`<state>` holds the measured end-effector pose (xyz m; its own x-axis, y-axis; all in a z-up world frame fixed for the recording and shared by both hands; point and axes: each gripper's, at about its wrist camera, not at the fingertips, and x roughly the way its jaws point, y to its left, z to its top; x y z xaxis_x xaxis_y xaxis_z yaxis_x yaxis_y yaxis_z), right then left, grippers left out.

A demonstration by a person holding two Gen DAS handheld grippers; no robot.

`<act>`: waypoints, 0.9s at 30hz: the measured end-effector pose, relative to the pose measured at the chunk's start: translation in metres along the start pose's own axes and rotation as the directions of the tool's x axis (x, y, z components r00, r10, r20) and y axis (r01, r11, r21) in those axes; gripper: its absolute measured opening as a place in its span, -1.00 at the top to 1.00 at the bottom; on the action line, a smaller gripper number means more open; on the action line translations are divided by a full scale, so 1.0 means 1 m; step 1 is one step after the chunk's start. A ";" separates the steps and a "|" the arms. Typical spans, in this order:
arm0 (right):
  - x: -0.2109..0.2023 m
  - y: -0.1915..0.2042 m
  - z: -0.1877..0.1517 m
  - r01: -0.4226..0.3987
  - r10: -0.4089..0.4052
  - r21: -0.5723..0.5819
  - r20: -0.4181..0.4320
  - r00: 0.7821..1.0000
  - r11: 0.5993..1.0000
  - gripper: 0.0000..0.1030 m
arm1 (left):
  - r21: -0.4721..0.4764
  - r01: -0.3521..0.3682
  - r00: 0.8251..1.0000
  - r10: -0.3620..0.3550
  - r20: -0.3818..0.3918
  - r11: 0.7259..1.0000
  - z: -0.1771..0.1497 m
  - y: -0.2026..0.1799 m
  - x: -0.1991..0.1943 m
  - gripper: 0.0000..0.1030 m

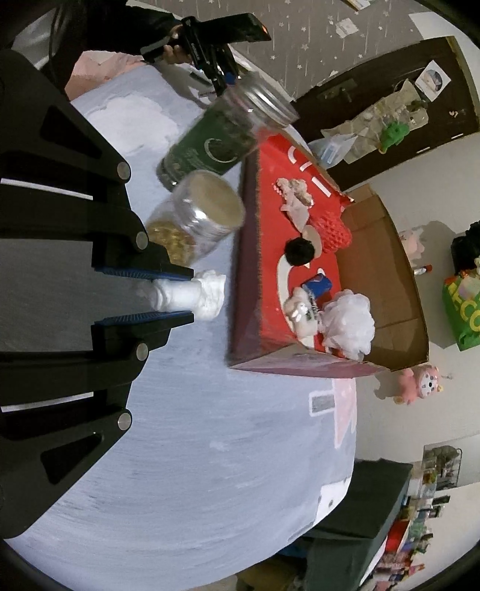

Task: Organize soft objects
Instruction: 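Carry the red sock and white sock over the cardboard box with both tools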

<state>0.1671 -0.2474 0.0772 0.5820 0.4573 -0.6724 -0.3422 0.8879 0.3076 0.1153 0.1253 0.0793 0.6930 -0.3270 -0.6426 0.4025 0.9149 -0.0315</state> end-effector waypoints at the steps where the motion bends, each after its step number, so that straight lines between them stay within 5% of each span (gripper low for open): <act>1: 0.001 -0.001 0.003 -0.006 0.006 -0.003 -0.004 1.000 1.000 0.70 | 0.003 0.002 1.000 -0.002 0.000 1.000 0.003 0.001 0.000 0.13; 17: 0.018 0.004 0.065 -0.083 0.082 -0.062 -0.028 0.996 0.995 0.70 | 0.017 0.118 0.993 -0.118 0.020 0.993 0.075 -0.002 0.014 0.13; 27: 0.063 0.030 0.097 -0.065 0.050 -0.145 -0.111 0.993 0.987 0.70 | 0.023 0.176 0.977 -0.171 -0.130 0.984 0.122 -0.046 0.077 0.13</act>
<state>0.2656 -0.1871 0.1092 0.4789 0.4922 -0.7269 -0.4827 0.8393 0.2502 0.2234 0.0292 0.1242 0.5298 -0.4451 -0.7219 0.5313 0.8377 -0.1265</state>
